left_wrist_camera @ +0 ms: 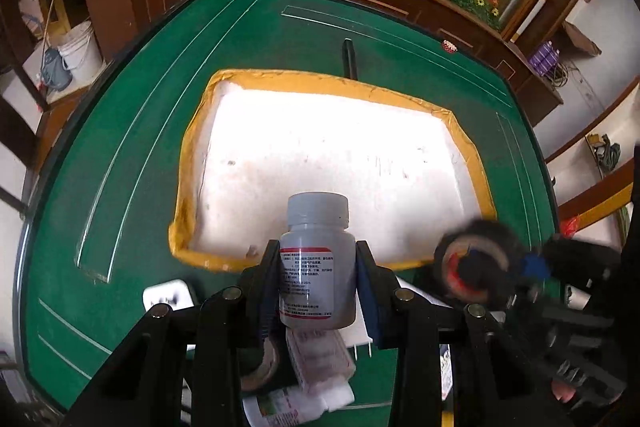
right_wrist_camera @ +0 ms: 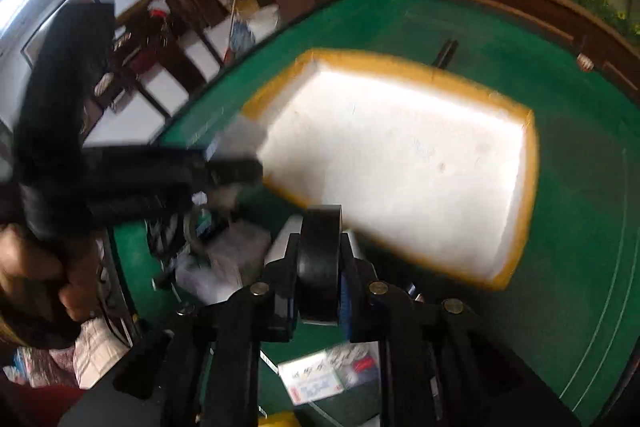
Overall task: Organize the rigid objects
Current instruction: 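Carry the pill bottle in the left tool and the tape roll in the right tool over the foam tray, then lower and release the pill bottle from the left tool while the right tool releases the tape roll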
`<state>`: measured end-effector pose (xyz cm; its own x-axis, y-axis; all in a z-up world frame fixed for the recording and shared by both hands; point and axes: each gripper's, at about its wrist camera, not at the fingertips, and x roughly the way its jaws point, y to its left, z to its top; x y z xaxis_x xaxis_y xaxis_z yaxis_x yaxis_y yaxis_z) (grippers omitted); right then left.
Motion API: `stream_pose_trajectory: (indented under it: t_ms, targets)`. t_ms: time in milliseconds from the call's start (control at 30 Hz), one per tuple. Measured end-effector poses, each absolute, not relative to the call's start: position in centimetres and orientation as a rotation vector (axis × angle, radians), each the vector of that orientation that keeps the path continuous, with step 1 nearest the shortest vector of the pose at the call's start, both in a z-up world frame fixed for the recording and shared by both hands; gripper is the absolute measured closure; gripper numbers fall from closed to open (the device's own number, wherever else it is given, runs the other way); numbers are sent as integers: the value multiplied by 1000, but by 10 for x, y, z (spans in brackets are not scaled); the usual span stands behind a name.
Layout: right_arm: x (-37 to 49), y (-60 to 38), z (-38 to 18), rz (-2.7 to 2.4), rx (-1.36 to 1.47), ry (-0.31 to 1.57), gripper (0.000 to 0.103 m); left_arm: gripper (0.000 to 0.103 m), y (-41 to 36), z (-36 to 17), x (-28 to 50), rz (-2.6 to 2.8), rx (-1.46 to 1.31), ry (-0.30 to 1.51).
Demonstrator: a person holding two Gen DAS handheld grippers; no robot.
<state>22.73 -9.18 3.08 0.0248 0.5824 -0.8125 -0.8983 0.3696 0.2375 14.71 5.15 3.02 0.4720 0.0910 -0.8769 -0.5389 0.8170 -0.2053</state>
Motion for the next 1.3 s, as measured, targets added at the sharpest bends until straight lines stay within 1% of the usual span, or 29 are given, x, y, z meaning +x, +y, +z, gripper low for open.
stream_pose_trajectory:
  t_ms: [100,267,533,833,867,900,933,967,1000,1033,1067,1167,1300]
  targets:
    - [248,-82,32,1145,-366,1008,88,66,56,29,161,410,-466,1024]
    - [279,-60,11,1099,-331,1083,88,66,69,18,179,411,-461,1055]
    - [285,-39,-25,1085,-357,1167,88,66,77,-9,195,415,-456,1119]
    - [291,-44,-33,1094,-324,1189,88,66,78,-24,210,423,-443,1161]
    - [292,-47,-32,1087,-315,1189,87,66,78,-25,211,427,-442,1164]
    - [293,-49,-32,1083,-308,1188,81,66,78,-26,211,430,-441,1168]
    - [295,-52,-31,1075,-299,1182,70,63,78,-27,211,434,-441,1171]
    - [296,-56,-29,1067,-294,1173,65,60,78,-27,212,440,-440,1171]
    - [297,-59,-27,1056,-292,1162,54,46,78,-26,213,447,-440,1165]
    - [297,-57,-25,1050,-291,1158,49,36,77,-24,211,454,-438,1153]
    - [297,-59,-25,1047,-289,1154,49,34,77,-21,211,460,-432,1140]
    - [299,-64,-24,1032,-284,1151,49,32,75,-16,208,464,-424,1131]
    - [300,-73,-19,1017,-270,1139,48,25,70,-12,203,477,-399,1137]
